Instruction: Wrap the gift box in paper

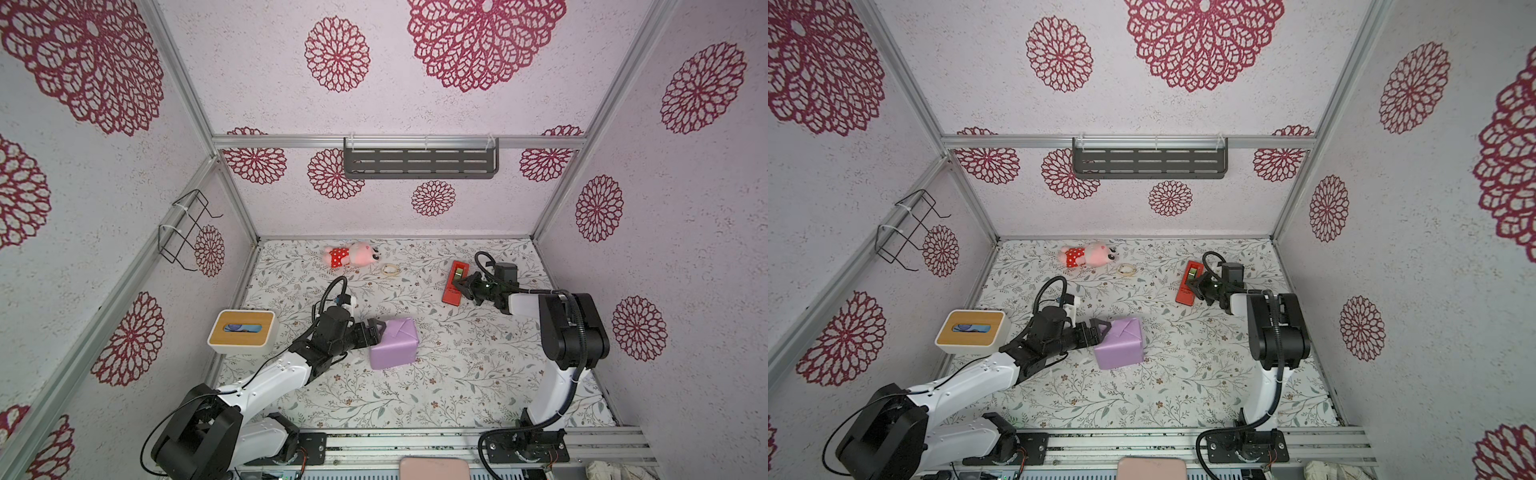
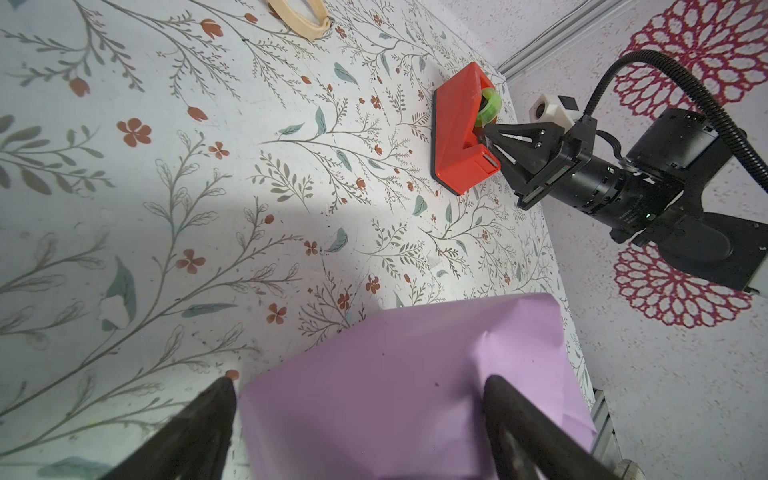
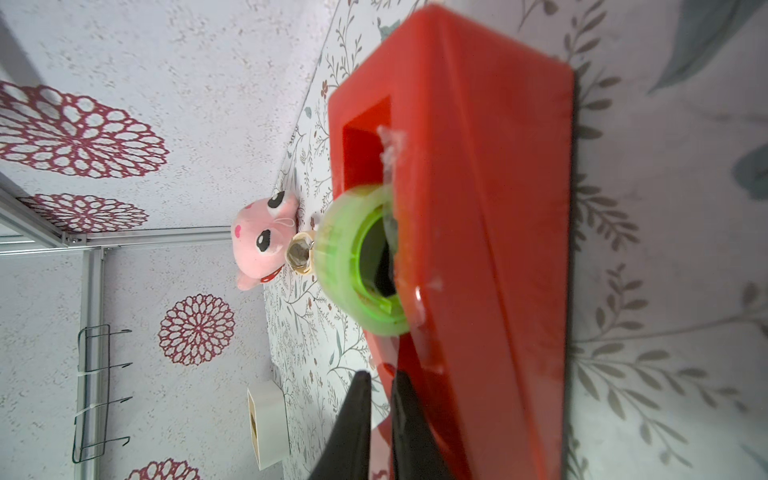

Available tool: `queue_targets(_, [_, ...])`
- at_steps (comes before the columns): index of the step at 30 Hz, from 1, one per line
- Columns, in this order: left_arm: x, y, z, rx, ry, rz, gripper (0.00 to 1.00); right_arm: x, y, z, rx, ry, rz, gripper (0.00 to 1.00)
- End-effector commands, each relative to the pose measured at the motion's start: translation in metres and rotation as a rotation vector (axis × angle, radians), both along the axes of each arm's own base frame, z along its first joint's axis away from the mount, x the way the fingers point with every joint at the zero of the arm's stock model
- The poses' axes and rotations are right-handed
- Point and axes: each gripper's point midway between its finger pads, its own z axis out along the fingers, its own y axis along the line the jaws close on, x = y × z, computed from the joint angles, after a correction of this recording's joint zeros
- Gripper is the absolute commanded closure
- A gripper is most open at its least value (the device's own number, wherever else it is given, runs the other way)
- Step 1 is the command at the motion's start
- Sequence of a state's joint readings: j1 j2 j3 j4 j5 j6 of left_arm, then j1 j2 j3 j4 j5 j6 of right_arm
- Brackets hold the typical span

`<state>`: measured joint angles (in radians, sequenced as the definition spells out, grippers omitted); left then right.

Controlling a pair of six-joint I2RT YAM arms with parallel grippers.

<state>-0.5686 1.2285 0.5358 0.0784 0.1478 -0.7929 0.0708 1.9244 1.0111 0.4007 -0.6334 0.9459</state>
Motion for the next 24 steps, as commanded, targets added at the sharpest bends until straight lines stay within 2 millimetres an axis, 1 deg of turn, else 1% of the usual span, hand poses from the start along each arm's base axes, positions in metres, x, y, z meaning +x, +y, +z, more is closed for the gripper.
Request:
queue_targets(1, [-0.023, 0.018, -0.041, 0.109, 0.125, -0.005, 0.06, -0.003, 0.011, 0.004, 0.041, 0.008, 0.043, 0.88])
queue_targets(4, [-0.024, 0.018, -0.041, 0.109, 0.123, -0.005, 0.06, -0.001, 0.012, 0.008, 0.047, 0.000, 0.042, 0.92])
queue_targets(7, [-0.023, 0.018, -0.041, 0.111, 0.124, -0.003, 0.06, 0.001, 0.013, 0.016, 0.072, -0.020, 0.034, 0.96])
queue_targets(10, [-0.023, 0.018, -0.041, 0.110, 0.125, -0.005, 0.06, 0.004, 0.014, 0.030, 0.114, -0.050, 0.025, 1.00])
queue_targets(14, [-0.024, 0.018, -0.042, 0.110, 0.127, -0.006, 0.06, 0.008, 0.018, 0.053, 0.208, -0.100, 0.010, 1.00])
queue_targets(16, [-0.024, 0.018, -0.041, 0.109, 0.126, -0.006, 0.06, 0.008, 0.019, 0.061, 0.248, -0.116, 0.005, 1.00])
queue_targets(21, [-0.024, 0.018, -0.041, 0.110, 0.124, -0.006, 0.06, -0.001, 0.024, 0.076, 0.275, -0.144, 0.013, 1.00])
queue_targets(24, [-0.024, 0.018, -0.042, 0.112, 0.124, -0.007, 0.06, -0.010, 0.028, 0.078, 0.280, -0.142, 0.021, 1.00])
